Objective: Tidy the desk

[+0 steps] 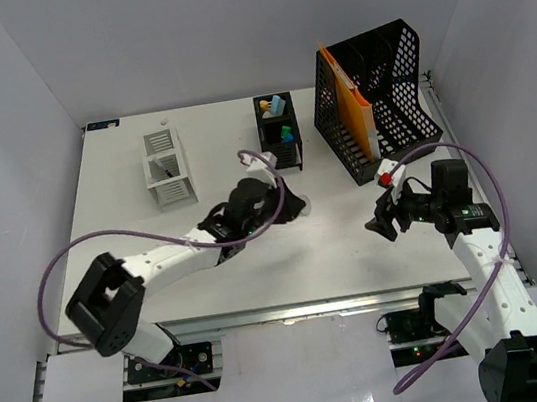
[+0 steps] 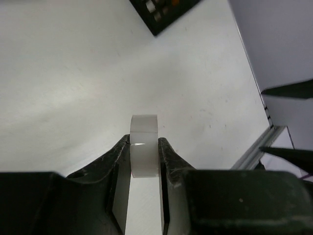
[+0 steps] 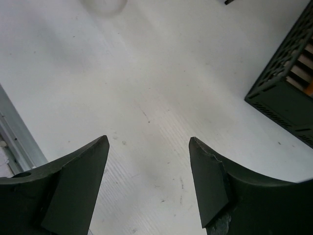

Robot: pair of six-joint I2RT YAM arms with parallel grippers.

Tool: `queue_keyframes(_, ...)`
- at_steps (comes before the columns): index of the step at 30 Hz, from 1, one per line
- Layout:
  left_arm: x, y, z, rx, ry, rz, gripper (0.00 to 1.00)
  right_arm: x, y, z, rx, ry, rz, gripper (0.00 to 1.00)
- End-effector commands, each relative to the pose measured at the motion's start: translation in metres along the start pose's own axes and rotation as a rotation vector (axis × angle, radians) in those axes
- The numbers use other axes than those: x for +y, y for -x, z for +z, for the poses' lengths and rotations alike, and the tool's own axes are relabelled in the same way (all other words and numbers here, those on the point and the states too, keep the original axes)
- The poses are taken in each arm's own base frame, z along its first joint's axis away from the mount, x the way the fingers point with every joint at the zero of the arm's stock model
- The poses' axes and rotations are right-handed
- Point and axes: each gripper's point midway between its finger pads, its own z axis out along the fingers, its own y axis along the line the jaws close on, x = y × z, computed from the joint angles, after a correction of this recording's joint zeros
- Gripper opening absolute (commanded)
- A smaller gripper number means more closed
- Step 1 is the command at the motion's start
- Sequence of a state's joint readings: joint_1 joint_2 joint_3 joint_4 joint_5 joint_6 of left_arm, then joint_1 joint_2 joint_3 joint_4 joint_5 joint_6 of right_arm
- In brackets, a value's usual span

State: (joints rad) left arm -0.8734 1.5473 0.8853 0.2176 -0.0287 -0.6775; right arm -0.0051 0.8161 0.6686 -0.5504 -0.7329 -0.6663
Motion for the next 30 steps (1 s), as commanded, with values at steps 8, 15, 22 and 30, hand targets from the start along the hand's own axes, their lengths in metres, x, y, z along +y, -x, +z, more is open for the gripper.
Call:
queue_keyframes(8,0.149,0.195,-0.098,-0.313,0.356,0.083,0.0,0.021,0.006,0.009,-0.078,0.142,-0.012,0.73)
queue_keyframes(15,0.235,0.266,-0.104,-0.382,0.477,0.04,0.0,0.022,0.004,0.008,-0.078,0.136,-0.019,0.73)
queue_keyframes(22,0.287,0.295,-0.092,-0.401,0.564,0.037,0.0,0.02,0.001,0.011,-0.065,0.14,-0.009,0.73)
queue_keyframes(30,0.322,0.308,-0.086,-0.396,0.605,0.033,0.0,0.019,-0.001,0.011,-0.058,0.135,-0.006,0.73)
